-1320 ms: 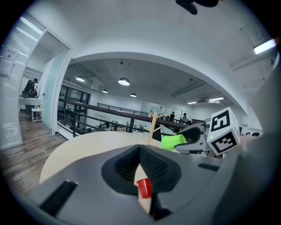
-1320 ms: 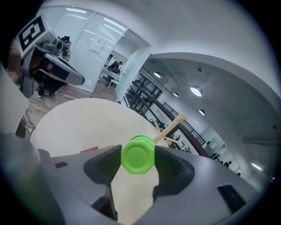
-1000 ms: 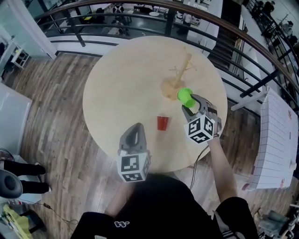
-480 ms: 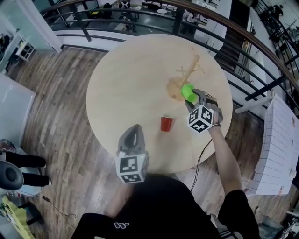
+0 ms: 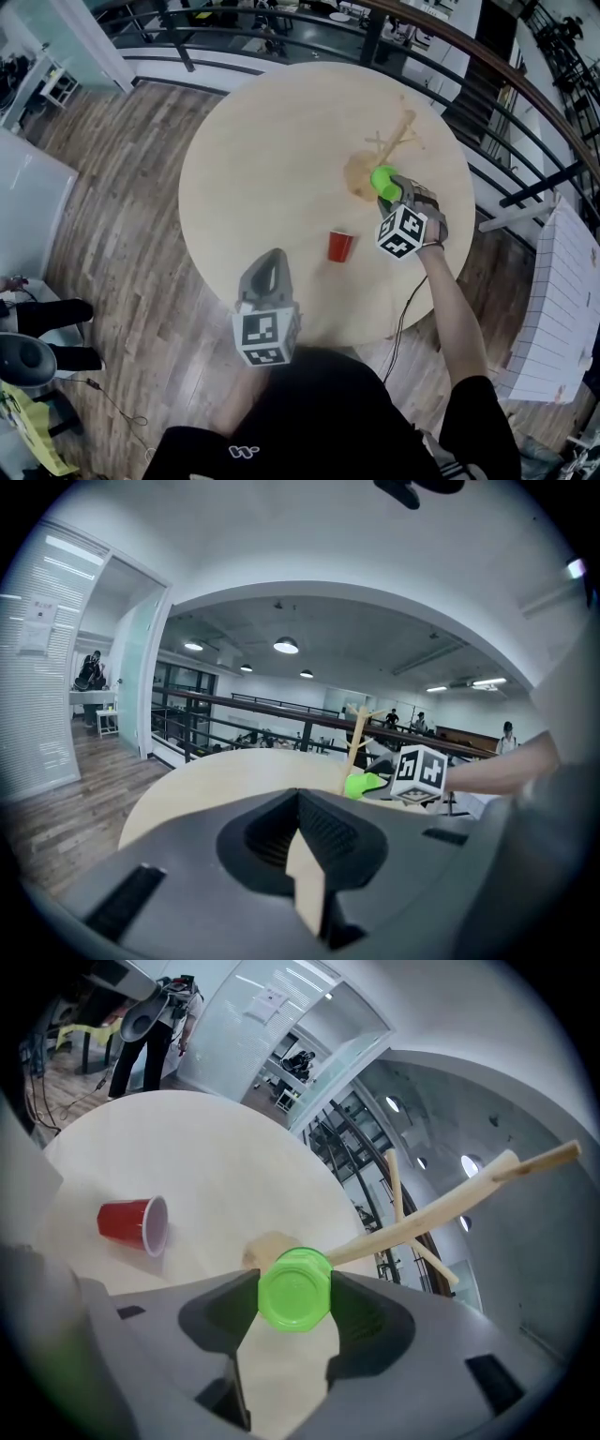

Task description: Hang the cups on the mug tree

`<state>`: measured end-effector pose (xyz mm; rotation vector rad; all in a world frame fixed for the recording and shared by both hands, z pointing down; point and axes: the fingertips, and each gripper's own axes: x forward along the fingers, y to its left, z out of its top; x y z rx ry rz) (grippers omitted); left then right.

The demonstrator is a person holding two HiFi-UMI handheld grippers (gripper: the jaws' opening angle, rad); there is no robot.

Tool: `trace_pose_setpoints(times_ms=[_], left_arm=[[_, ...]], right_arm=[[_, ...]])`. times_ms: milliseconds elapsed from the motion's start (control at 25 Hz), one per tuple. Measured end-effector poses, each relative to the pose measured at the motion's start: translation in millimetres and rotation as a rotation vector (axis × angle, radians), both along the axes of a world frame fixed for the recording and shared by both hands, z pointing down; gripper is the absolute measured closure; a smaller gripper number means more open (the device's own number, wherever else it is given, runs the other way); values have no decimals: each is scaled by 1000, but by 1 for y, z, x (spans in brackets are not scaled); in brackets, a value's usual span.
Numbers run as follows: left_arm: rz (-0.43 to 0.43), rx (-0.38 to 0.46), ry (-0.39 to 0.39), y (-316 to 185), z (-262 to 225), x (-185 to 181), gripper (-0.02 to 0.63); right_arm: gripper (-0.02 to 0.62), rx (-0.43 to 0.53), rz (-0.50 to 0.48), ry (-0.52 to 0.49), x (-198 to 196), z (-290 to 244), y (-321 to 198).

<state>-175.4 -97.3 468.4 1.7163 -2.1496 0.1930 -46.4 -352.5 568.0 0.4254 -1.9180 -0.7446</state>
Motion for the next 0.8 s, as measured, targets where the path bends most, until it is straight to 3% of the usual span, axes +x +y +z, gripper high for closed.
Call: trace_pose_setpoints(times_ms=[560, 680, 800], left_arm=[[-31, -2, -13, 9, -3, -7, 594], [-31, -2, -14, 11, -5, -8, 594], [-20, 2, -14, 10, -7, -7, 594]], right_arm=[[348, 11, 45, 33, 4, 14, -15], [282, -27, 46, 19, 4, 14, -10], [270, -41, 53, -29, 4, 4, -3]])
